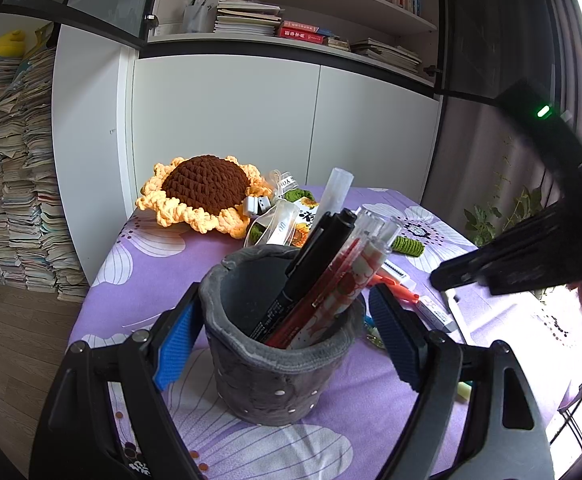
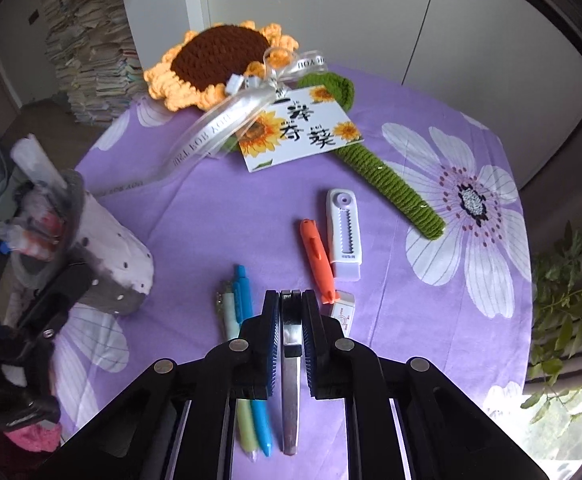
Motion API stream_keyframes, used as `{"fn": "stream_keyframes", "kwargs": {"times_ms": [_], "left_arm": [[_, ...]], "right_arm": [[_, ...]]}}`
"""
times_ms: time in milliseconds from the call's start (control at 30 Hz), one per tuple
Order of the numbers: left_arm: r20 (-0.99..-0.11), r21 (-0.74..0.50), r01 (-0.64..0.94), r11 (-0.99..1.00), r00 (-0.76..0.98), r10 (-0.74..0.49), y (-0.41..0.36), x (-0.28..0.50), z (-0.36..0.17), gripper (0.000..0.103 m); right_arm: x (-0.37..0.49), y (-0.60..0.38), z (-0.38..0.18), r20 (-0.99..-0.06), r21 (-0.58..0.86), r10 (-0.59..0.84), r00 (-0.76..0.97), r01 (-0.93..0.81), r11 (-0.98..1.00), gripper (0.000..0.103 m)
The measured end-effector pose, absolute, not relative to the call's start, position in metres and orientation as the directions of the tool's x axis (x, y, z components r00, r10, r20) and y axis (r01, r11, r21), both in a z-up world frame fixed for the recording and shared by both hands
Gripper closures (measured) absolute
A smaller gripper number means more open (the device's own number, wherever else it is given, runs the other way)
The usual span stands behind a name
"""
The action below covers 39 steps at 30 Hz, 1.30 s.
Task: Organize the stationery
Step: 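Lift the silver pen with the right tool and drop it into the cup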
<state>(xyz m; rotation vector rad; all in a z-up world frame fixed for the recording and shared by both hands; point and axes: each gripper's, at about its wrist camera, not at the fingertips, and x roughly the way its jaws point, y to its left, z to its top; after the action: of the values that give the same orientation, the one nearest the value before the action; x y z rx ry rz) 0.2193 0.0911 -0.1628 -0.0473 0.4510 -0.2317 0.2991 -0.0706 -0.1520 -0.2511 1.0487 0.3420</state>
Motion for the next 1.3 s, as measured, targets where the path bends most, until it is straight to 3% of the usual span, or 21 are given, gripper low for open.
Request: {"fn": "stream_keyframes", "kwargs": {"times_ms": [467,767,967,1300], "left_arm": [[-0.427,-0.097,0.211,0.973,0.874,-0.232,0.091,0.219,-0.163,0.022],[-0.427,-0.097,0.211,0.973,0.874,-0.232,0.091,0.219,-0.163,0.021],[-0.426,-0.097,0.212,0.973,0.874,-0.233,0.091,0.219,-0.163,0.021],[-0.425,-0.096,0.214,0.972,0.874,-0.235,0.088,0.219,-0.163,0.021]], "right_arm": [[0.225,-0.087,-0.028,-0.658,0.056,0.386,0.647,-0.469,0.881,0.091],[0.217,-0.044,0.025,-0.547,0.081,0.55,0.631,-0.613,0.785,0.091],[0.235,-0.02,0.016,-0.547,0.105,0.589,0.595,-0.649,0.754,0.091],[0.278,0.004,-0.048,-0.695,0.113,0.511,0.506,-0.624,0.773,0.091]]}}
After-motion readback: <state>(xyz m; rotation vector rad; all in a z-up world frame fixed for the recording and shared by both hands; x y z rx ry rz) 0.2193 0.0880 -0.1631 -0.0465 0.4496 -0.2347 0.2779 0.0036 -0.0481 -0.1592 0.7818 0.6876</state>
